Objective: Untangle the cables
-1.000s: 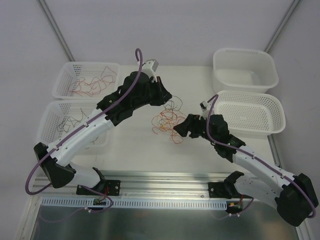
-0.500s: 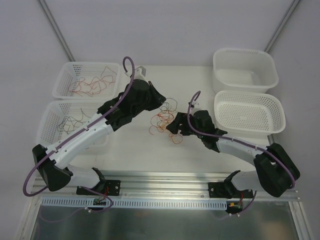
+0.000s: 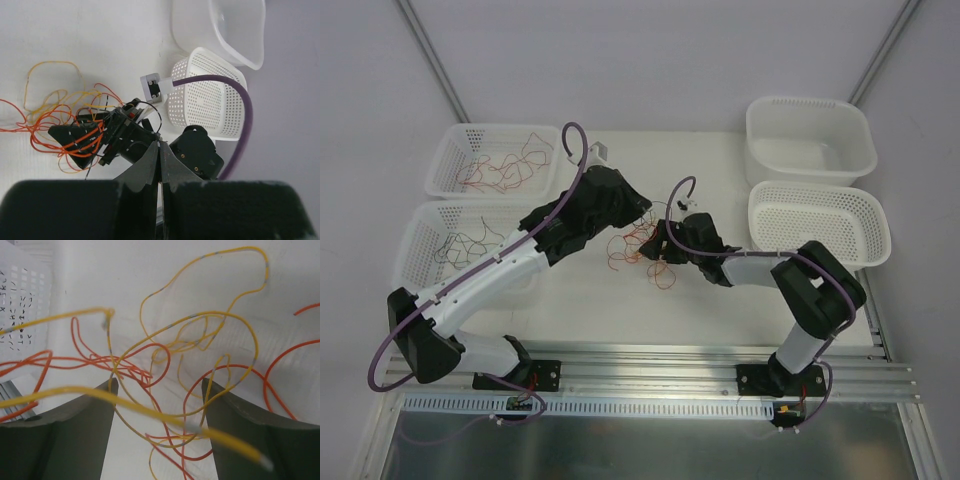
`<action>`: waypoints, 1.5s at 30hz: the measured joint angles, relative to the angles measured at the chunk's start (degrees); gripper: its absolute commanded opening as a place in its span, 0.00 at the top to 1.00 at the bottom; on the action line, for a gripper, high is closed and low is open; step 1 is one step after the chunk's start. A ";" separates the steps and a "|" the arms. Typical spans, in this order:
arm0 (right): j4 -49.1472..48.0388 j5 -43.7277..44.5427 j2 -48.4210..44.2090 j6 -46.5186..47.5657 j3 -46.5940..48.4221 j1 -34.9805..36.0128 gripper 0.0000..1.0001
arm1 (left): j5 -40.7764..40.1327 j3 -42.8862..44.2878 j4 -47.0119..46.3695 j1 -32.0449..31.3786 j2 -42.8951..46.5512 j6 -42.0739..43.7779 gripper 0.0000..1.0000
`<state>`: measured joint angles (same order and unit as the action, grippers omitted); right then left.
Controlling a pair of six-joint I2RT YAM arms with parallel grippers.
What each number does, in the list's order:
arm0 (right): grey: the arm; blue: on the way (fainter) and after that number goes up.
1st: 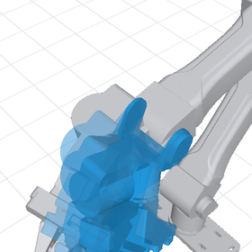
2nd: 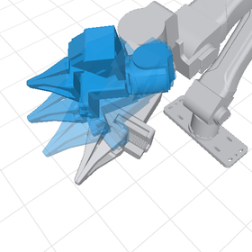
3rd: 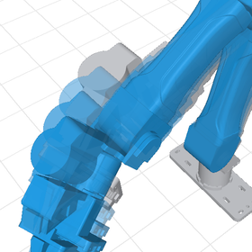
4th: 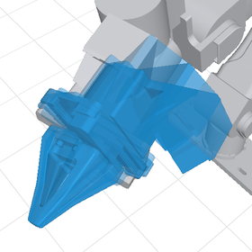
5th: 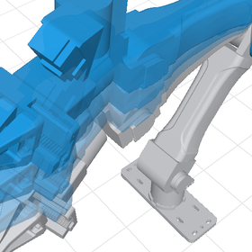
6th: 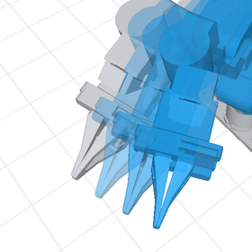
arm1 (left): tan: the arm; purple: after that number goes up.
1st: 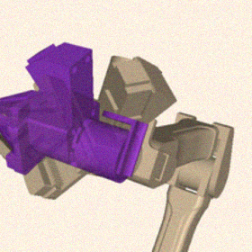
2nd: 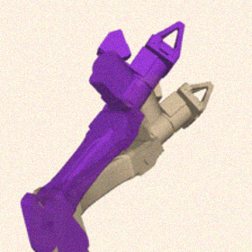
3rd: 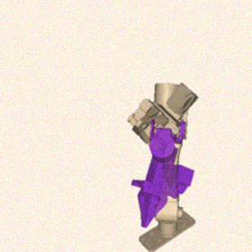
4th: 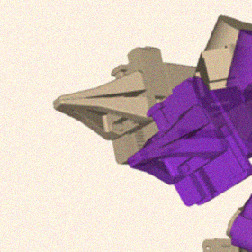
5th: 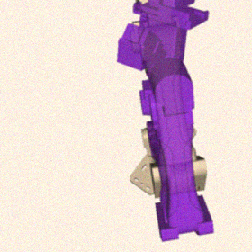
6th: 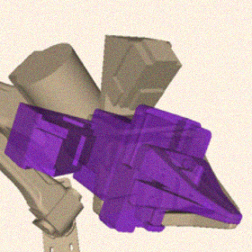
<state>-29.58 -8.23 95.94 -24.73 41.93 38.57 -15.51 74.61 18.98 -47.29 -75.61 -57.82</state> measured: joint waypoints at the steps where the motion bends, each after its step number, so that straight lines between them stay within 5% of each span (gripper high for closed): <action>1: -0.59 -0.02 0.94 -0.33 0.15 0.00 0.33 | 0.00 -0.24 -0.33 0.00 0.02 -0.22 1.00; 12: -7.52 -1.68 5.81 -5.53 -0.09 -0.04 0.99 | -3.06 -2.78 -0.76 0.00 2.27 -1.09 1.00; 24: -7.85 -4.98 -1.73 -12.31 -13.49 -6.16 0.99 | -13.25 1.25 -1.22 3.52 4.79 16.28 1.00; 34: 23.61 1.03 -25.90 -4.98 -12.50 -8.94 0.99 | -18.12 5.97 -1.18 16.68 6.93 33.51 0.99; 40: 36.61 4.90 -31.17 -1.14 -10.71 -9.75 0.99 | -18.21 7.48 -1.14 18.40 8.55 39.91 0.96; 45: 44.11 6.08 -32.79 1.79 -8.17 -9.84 0.86 | -17.68 8.07 -0.24 21.81 9.99 42.45 0.96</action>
<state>14.52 -2.15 63.16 -22.94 33.76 28.73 -33.19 82.67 18.74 -25.47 -65.63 -15.38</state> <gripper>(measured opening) 0.068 0.041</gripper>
